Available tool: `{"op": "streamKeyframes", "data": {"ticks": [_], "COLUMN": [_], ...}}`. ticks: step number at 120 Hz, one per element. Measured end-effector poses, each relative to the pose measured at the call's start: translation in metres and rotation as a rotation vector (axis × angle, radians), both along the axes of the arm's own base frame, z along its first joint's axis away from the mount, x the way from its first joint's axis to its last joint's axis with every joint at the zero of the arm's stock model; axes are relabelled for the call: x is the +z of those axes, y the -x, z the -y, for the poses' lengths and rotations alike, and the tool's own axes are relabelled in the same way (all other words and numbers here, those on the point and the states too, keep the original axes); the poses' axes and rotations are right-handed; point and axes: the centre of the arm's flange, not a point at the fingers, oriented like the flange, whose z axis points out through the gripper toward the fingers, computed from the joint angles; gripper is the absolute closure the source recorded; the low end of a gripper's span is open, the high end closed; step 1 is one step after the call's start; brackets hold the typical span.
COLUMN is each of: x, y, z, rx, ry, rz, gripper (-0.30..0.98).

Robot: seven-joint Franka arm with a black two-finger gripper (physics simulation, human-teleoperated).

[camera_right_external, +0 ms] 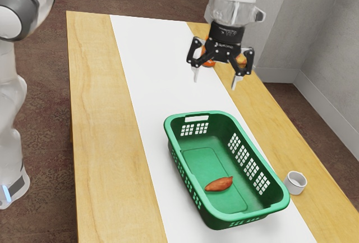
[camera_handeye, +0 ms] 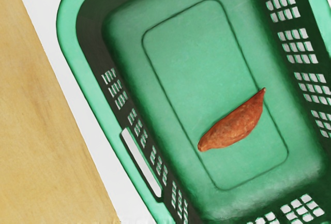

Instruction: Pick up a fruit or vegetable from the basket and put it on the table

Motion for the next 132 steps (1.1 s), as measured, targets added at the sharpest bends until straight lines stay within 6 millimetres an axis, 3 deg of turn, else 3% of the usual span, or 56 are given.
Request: {"op": "streamKeyframes", "data": {"ticks": [16, 34, 46, 68, 81, 132], "x": [-0.014, -0.023, -0.040, -0.085, -0.112, -0.163], "y": [0.004, 0.006, -0.001, -0.015, -0.029, -0.045], "z": [0.040, 0.058, 0.069, 0.105, 0.105, 0.085], "rx": [-0.301, -0.542, -0.676, -0.894, -0.950, -1.082], "ry": [0.013, 0.023, 0.027, 0.040, 0.047, 0.052], "rz": [0.017, 0.042, 0.037, 0.019, 0.034, 0.122], "gripper": [0.00, 0.00, 0.00, 0.00, 0.00, 0.00]}}
